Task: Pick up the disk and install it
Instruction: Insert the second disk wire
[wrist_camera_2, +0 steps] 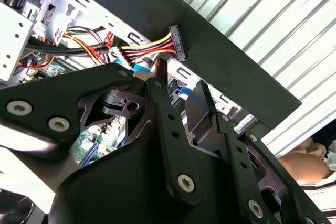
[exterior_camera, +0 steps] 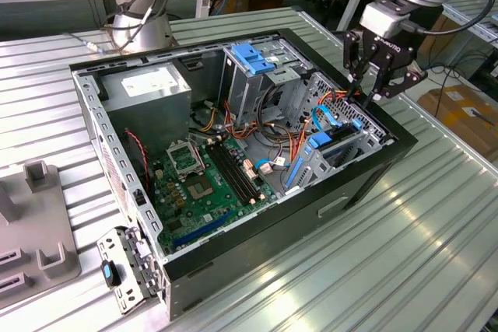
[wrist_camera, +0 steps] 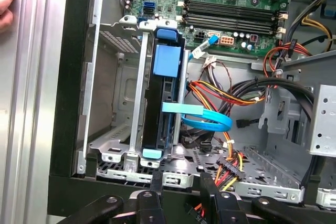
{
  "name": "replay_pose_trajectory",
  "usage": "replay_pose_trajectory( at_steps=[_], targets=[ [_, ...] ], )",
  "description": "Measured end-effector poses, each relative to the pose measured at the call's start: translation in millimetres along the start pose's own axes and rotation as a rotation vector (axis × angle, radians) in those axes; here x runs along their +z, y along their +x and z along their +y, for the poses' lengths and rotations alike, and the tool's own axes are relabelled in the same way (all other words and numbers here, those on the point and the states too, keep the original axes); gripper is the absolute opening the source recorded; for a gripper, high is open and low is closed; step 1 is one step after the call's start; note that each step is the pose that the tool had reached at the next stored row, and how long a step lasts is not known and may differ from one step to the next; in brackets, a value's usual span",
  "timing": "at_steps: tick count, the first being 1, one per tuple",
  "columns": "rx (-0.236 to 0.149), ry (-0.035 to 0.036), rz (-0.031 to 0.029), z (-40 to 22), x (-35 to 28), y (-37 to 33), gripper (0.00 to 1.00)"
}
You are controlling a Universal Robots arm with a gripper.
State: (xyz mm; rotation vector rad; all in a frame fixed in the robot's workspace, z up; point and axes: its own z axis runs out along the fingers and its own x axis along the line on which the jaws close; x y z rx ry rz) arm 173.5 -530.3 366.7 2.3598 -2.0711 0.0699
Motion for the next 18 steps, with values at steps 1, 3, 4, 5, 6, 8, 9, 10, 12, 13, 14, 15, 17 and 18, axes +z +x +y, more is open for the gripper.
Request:
replay_pose_trajectory(
  at_steps=[1, 3, 4, 5, 6, 8, 9, 10, 12, 13, 14, 15, 17, 18],
  targets=[
    [-0.002, -0.0001, 0.0, -1.1, 0.0, 0.2, 0.42],
    [-0.023, 0.0004, -0.0007, -3.1, 0.0, 0.3, 0.42],
    [-0.041, 0.001, -0.0011, -3.1, 0.0, 0.3, 0.42],
    [-0.06, 0.0016, -0.0015, -3.2, 0.0, 0.4, 0.42],
    [-0.08, 0.0024, -0.0022, -3.3, 0.0, 0.4, 0.42],
    [-0.12, 0.0037, -0.0033, -3.3, 0.0, 0.4, 0.42],
    [-0.144, 0.0046, -0.0039, -3.3, 0.0, 0.4, 0.42],
    [-0.162, 0.0052, -0.0044, -3.3, 0.0, 0.4, 0.42],
    [-0.198, 0.0064, -0.0054, -3.3, 0.0, 0.4, 0.42],
    [-0.217, 0.007, -0.006, -3.4, 0.0, 0.4, 0.42],
    [-0.234, 0.0076, -0.0064, -3.4, 0.0, 0.4, 0.42],
    [-0.254, 0.0083, -0.007, -3.4, 0.0, 0.4, 0.42],
    [-0.289, 0.0095, -0.008, -3.7, 0.1, 0.5, 0.42],
    [-0.3, 0.0099, -0.0083, -4.1, 0.1, 0.5, 0.42]
  ],
)
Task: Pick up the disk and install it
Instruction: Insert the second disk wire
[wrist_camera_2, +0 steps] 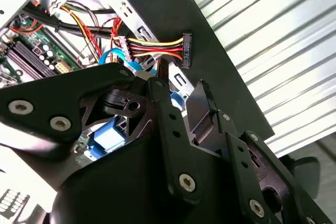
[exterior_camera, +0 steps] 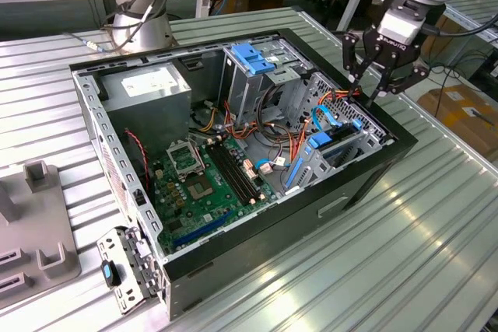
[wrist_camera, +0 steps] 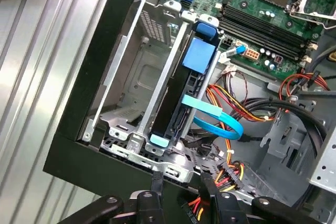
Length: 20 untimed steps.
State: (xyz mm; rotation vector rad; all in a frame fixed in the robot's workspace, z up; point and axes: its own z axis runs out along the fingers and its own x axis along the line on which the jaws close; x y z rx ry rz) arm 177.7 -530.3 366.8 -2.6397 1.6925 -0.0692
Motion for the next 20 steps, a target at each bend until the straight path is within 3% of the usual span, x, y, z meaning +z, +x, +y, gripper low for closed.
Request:
replay_pose_trajectory(
  at_steps=[8, 10, 18, 20],
  targets=[
    [-0.024, -0.0001, -0.0009, -3.6, 0.1, 1.6, 0.42],
    [-0.045, 0.0007, -0.0015, -4.9, 0.2, 2.2, 0.42],
    [-0.228, 0.007, -0.0066, -6.6, 0.6, 3.0, 0.42],
    [-0.241, 0.0073, -0.0069, -9.0, 0.7, 3.7, 0.42]
  ],
)
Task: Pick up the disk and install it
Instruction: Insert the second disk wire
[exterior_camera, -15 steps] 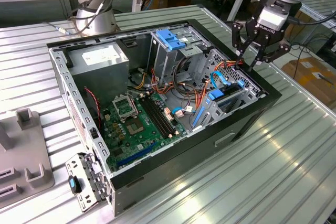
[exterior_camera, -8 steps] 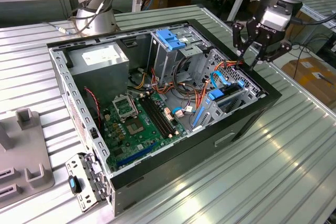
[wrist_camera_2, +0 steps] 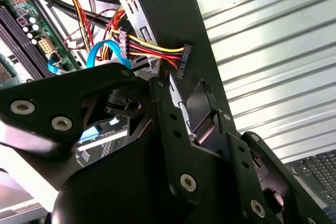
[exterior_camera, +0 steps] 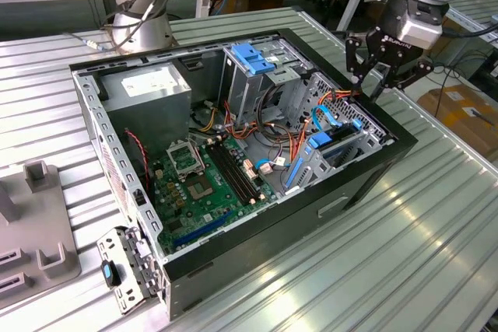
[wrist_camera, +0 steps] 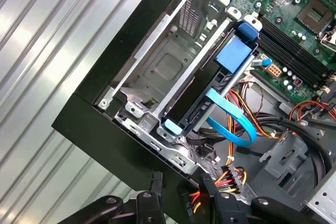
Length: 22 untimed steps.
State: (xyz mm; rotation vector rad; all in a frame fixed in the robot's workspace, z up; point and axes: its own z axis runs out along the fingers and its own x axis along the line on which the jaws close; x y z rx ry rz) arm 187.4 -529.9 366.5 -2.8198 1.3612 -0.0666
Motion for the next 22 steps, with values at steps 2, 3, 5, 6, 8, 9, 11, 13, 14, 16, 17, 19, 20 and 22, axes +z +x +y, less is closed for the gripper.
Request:
replay_pose_trajectory(
  at_steps=[2, 3, 5, 6, 8, 9, 11, 13, 14, 16, 17, 19, 20, 22],
  targets=[
    [-0.009, 0.0004, -0.0003, -2.6, 0.2, 1.0, 0.42],
    [-0.015, 0.0005, -0.0005, -4.0, 0.3, 1.0, 0.42],
    [-0.023, 0.0008, -0.0007, -5.6, 0.6, 0.0, 0.42],
    [-0.026, 0.0009, -0.0008, -6.6, 0.6, -0.9, 0.42],
    [-0.026, 0.0009, -0.0008, -6.7, 0.7, -1.0, 0.42],
    [-0.026, 0.0009, -0.0008, -6.8, 0.6, -1.1, 0.42],
    [-0.026, 0.0009, -0.0008, -6.9, 0.6, -1.2, 0.42],
    [-0.026, 0.0009, -0.0008, -6.9, 0.6, -1.2, 0.42],
    [-0.026, 0.0009, -0.0008, -6.9, 0.6, -1.2, 0.42],
    [-0.026, 0.0009, -0.0008, -7.0, 0.6, -1.2, 0.42],
    [-0.026, 0.0009, -0.0008, -6.9, 0.6, -1.2, 0.42],
    [-0.026, 0.0009, -0.0008, -7.0, 0.6, -1.3, 0.42],
    [-0.026, 0.0009, -0.0007, -7.0, 0.6, -1.3, 0.42],
    [-0.039, 0.0014, -0.0011, -7.0, 0.7, -1.3, 0.42]
  ],
)
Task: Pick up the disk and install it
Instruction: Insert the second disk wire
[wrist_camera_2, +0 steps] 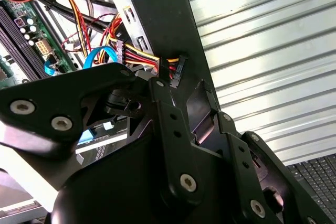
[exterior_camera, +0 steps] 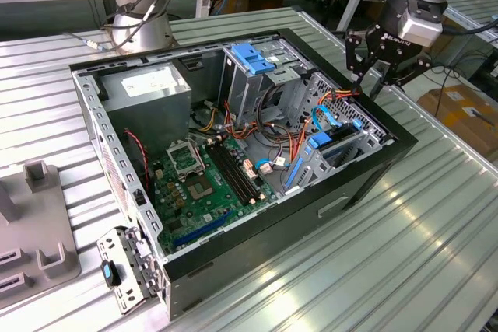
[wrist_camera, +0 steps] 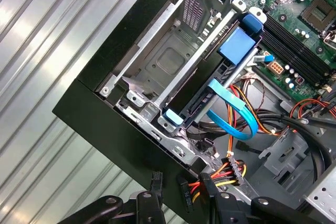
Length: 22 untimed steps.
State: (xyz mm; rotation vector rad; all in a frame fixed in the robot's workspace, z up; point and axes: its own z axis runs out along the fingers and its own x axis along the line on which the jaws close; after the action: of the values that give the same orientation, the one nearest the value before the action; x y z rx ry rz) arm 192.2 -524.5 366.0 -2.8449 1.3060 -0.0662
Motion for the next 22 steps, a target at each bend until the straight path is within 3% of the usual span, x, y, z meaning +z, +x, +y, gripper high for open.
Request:
replay_pose_trajectory(
  at_steps=[5, 10, 16, 17, 20, 22],
  targets=[
    [-0.086, 0.0029, -0.0023, -0.5, 0.3, -0.2, 0.42],
    [-0.103, 0.0035, -0.0027, -4.8, 0.7, -2.7, 0.42],
    [-0.106, 0.0036, -0.0028, -4.9, 0.8, -2.7, 0.42],
    [-0.106, 0.0036, -0.0029, -4.9, 0.8, -2.7, 0.4],
    [-0.106, 0.0035, -0.0027, -4.9, 0.7, -2.7, 0.17],
    [-0.106, 0.0036, -0.0028, -4.9, 0.7, -2.7, 0.17]
  ],
)
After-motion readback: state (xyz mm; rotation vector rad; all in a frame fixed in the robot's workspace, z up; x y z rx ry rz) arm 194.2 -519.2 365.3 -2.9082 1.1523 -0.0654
